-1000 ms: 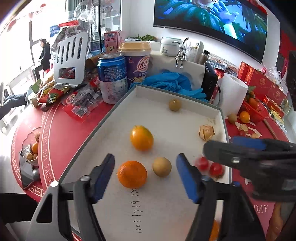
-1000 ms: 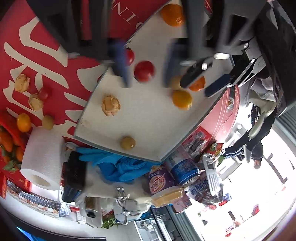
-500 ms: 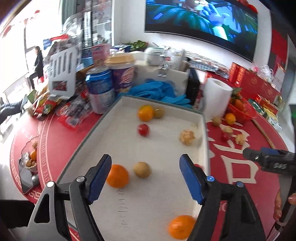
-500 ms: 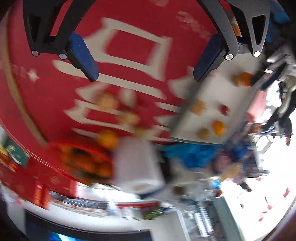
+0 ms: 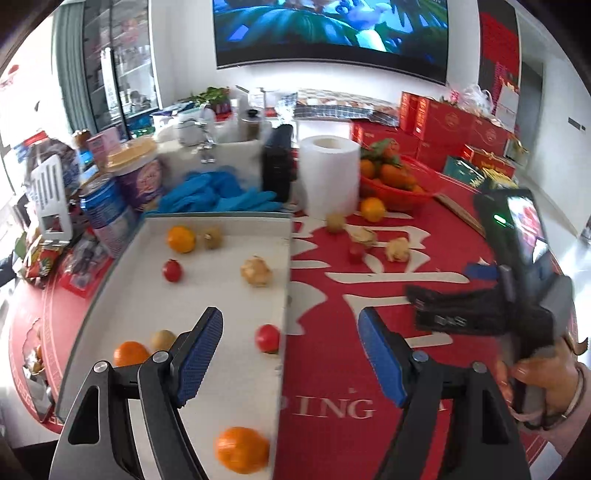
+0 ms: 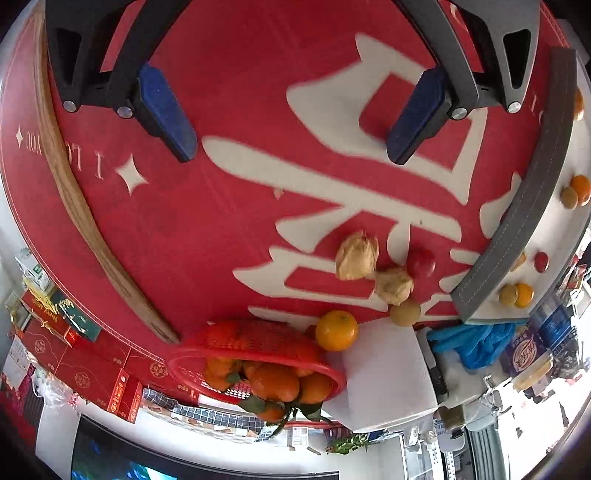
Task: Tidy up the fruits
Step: 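Grasp a husked fruit with the right gripper while the left gripper moves over the cloth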
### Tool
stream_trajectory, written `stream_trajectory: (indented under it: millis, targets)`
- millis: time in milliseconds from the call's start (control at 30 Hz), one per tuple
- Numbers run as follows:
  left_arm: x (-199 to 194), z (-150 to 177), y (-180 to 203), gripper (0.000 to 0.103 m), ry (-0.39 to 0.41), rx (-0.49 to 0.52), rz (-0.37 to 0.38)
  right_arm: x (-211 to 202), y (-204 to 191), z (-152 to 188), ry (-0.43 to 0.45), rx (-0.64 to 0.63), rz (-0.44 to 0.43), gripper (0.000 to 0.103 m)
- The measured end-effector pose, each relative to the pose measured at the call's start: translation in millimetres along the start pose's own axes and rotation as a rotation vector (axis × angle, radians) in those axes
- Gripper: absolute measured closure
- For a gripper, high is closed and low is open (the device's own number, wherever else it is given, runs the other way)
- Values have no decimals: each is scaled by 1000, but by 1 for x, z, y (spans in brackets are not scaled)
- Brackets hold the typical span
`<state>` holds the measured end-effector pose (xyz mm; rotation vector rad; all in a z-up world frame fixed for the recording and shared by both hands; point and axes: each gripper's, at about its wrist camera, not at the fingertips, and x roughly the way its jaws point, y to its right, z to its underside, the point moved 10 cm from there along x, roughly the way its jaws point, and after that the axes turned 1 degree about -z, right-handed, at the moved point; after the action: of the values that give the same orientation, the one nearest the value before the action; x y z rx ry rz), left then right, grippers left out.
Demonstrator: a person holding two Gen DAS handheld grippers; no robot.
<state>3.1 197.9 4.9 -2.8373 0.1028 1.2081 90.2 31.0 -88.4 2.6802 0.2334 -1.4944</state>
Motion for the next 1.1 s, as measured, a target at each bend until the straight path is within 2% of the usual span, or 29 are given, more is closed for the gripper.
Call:
stream_trajectory:
  millis: [200,267,333,367,400,433,633,767,967,1067,1100]
  targets:
    - [3,-3,13,24,-20,19,-5,20,-15,-29,24,-37,-22,1]
    - [5,-5,16,24,-25,22,-12,20,-19,-36,47,-52,-30,10]
    - [9,-9,19,24,-33,23,-15,19,-24,-42,66,-70,-40,34]
    - [10,-10,23,24,-35,24,-15,18,-26,-43,73,-76,-45,42]
    - [13,-12,26,24,-40,27,-13,16,-25,-43,80,-77,-46,64]
    - [17,-13,30,24,-45,31,-10,14,-21,-42,84,-71,-50,81]
    - [47,-22,57,29,-71,47,7,-4,12,-18,80,12,-96,81]
    - [79,-25,69,32,-120,36,1,-24,39,9,81,79,-100,81]
    - [122,-28,71,33,-172,17,-51,-42,62,31,105,146,-102,80]
    - [132,-32,67,37,-172,-34,-37,-45,67,34,111,159,-106,80]
    - [134,-34,66,44,-170,-45,-34,-45,67,34,112,160,-105,80]
